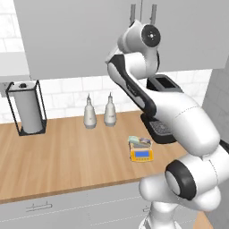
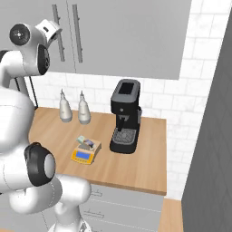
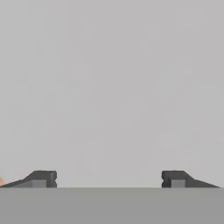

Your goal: Pick the bar and place it on the digital scale for weighing, and close the cabinet.

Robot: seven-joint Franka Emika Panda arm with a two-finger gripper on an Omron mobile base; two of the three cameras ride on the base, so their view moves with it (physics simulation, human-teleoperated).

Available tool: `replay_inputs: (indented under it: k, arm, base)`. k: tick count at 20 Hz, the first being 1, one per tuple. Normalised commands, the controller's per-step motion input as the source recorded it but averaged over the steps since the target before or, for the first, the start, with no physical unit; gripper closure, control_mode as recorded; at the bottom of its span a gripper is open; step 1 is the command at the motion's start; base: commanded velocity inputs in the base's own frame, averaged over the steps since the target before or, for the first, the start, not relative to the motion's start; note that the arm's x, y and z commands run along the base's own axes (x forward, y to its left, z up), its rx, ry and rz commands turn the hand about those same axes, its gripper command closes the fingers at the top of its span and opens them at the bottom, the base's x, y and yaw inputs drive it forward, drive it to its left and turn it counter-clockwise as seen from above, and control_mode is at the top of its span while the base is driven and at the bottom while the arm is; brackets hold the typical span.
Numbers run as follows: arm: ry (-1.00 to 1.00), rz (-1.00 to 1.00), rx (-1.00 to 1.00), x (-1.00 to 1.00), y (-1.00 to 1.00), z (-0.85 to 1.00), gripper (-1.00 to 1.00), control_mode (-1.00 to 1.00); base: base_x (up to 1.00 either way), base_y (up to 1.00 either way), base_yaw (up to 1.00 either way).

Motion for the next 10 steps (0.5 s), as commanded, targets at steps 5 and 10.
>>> replay_inputs:
  k: [5, 10]
  arm:
    - [0.0, 0.07, 0.04, 0.74, 0.0, -0.84, -1.0, -1.0]
    - [0.03, 0.05, 0.0, 0.44, 0.0, -1.0, -1.0, -1.0]
  base:
    - [0.0, 0.0, 0.0]
    - [0.0, 0.0, 0.0]
